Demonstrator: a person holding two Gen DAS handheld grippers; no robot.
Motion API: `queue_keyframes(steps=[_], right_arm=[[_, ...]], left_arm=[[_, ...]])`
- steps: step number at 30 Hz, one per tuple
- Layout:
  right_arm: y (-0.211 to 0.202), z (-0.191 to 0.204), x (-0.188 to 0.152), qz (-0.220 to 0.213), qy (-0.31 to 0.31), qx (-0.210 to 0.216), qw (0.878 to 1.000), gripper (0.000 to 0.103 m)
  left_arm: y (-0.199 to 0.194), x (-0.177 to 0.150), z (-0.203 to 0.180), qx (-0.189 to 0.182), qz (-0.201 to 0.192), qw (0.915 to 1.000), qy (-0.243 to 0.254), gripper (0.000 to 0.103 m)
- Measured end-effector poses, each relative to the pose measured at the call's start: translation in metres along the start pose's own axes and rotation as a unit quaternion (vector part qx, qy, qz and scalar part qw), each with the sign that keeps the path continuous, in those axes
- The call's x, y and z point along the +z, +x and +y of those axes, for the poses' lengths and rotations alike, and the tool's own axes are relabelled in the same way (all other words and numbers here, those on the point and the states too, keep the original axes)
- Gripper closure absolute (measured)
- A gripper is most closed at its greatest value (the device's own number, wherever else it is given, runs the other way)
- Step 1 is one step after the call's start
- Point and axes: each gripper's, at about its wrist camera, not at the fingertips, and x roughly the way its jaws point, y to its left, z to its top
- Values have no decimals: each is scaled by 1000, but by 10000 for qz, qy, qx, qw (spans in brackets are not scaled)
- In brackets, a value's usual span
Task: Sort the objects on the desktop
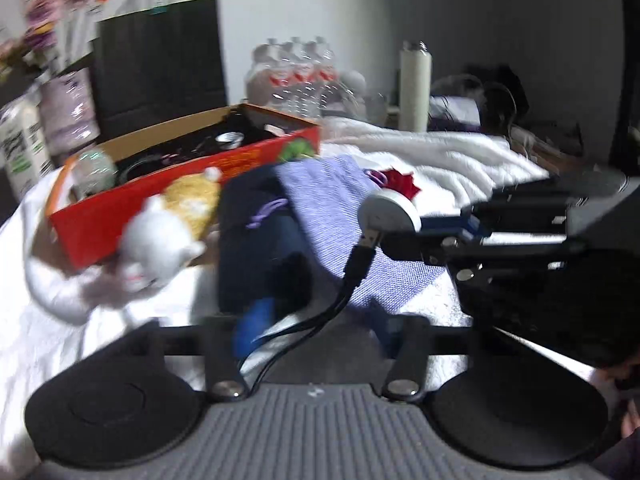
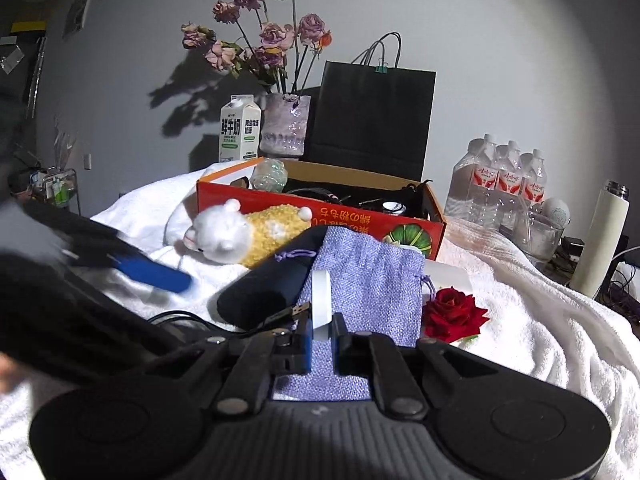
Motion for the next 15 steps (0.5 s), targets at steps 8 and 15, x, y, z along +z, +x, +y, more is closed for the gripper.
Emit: queue_keyframes(steps=[8, 15], right_arm=[[-8, -12, 1, -106, 75, -323, 9994, 95], [-40, -46, 15, -353, 513, -166, 9979, 95]], left_arm=[[-11, 6, 5, 467, -181, 9980, -395, 99], [-106, 23, 57, 716, -1000, 9813, -1479, 99]])
